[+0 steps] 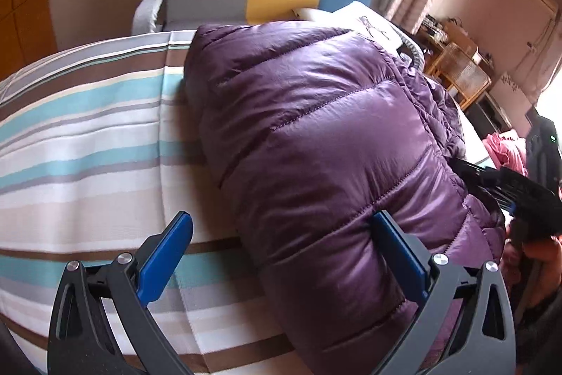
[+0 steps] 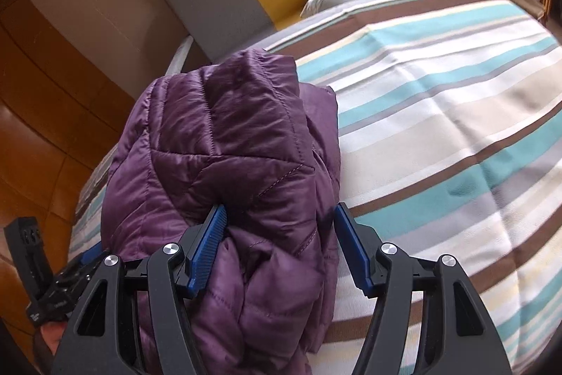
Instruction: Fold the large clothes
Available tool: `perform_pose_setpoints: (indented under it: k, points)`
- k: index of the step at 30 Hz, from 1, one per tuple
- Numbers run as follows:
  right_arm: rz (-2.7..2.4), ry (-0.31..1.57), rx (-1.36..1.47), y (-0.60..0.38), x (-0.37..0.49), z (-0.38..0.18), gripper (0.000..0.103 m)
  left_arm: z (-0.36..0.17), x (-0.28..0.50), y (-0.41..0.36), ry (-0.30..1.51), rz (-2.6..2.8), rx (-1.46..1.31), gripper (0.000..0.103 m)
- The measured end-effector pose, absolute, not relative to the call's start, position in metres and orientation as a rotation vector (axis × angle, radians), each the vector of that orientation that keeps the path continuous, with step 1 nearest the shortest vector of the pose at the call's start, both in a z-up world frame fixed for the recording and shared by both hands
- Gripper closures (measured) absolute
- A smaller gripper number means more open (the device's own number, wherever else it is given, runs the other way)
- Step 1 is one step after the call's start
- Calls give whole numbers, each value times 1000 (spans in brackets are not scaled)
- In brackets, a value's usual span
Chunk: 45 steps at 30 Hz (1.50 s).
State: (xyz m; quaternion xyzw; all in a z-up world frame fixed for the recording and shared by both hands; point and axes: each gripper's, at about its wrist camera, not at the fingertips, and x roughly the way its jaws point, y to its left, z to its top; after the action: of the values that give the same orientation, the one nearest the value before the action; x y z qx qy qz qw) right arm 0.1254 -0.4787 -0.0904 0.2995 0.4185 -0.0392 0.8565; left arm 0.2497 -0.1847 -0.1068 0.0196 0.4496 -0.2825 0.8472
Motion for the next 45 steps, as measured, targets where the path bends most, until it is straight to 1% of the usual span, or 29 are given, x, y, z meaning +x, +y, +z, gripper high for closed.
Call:
perform_pose_setpoints:
  k: [2,5,8,11,14,17,18,20,21,23,24,26,29,32,35,45]
  points:
    - [-65,908,642,-485,135,-97,33,-105,254,-185,965,-596,19,2]
    - [-27,941,637,-490,149,-107,33,-105,256,-187,980,-594,-4,2]
    - [-2,963,669,-494,156,-118,33,-111,259,-191,989,-602,11,2]
    - [26,965,701,-499,162,-126,33,-121,265,-188,1019,-623,-38,2]
    - [45,960,658,-497,168,-126,39,-129,270,-186,1038,-648,-84,2]
    - [63,938,674,-498,167,-129,49,-129,269,-191,1023,-683,-95,2]
    - [67,929,678,-496,166,-129,50,-130,267,-193,1018,-693,-90,4]
    - [75,908,685,-495,164,-129,59,-130,265,-200,1004,-702,-69,8]
    - [77,900,685,-493,158,-128,61,-129,263,-204,990,-700,-54,10]
    - [81,878,677,-489,150,-126,68,-125,260,-208,974,-708,-32,23]
    - [83,866,677,-485,144,-125,70,-123,257,-210,962,-713,-13,25]
    - [93,829,673,-482,135,-122,73,-117,253,-211,938,-726,14,35]
    - [99,778,650,-477,123,-115,75,-110,248,-206,907,-734,17,42]
    - [93,739,611,-469,115,-107,75,-104,239,-205,871,-726,35,48]
    - [95,693,620,-461,106,-102,76,-97,235,-203,853,-719,51,50]
    - [130,609,688,-445,87,-90,76,-72,218,-180,782,-714,59,53]
